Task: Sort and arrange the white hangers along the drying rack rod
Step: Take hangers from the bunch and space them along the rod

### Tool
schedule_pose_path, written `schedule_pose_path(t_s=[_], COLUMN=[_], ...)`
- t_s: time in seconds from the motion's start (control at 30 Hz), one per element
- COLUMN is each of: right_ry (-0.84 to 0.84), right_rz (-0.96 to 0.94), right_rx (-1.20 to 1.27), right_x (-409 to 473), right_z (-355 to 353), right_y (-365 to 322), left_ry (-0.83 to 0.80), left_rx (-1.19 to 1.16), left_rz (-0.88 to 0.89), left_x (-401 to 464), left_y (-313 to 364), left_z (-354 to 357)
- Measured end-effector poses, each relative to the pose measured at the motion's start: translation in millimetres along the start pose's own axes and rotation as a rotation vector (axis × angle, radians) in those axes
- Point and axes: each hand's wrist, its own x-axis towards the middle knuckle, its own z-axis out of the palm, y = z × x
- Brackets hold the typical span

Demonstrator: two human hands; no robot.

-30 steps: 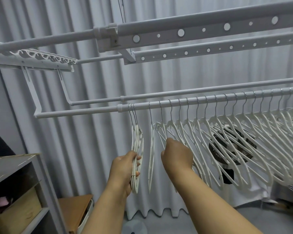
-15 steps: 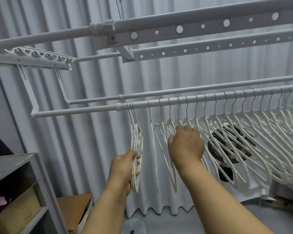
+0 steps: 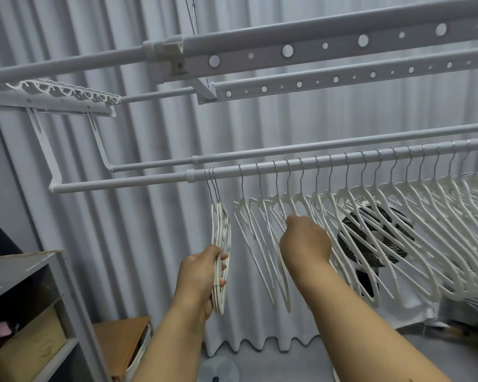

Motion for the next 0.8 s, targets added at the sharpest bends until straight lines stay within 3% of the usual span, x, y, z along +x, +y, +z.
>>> schedule_pose_path(t_s=[0.17,0.37,0.47,0.8], right_ry=[0.016,0.22,0.15,-0.062], right_rz=[-0.009,-0.156,-0.239,-0.205], right_rx=[-0.02,0.063,0.077,-0.038], right_x=[-1,-10,-15,-15], right_z=[-1,-3,1,10], right_y=[1,-13,-22,-27], left_ry=[0.007,0.008,0.01,-0.007], left_rx=[0.001,-0.009,-0.007,-0.014], left_rz=[-0.001,-0.006,-0.003,-0.004], left_x=[-1,-1,-1,-1], left_y=[1,0,0,1], left_z=[0,-1,0,1])
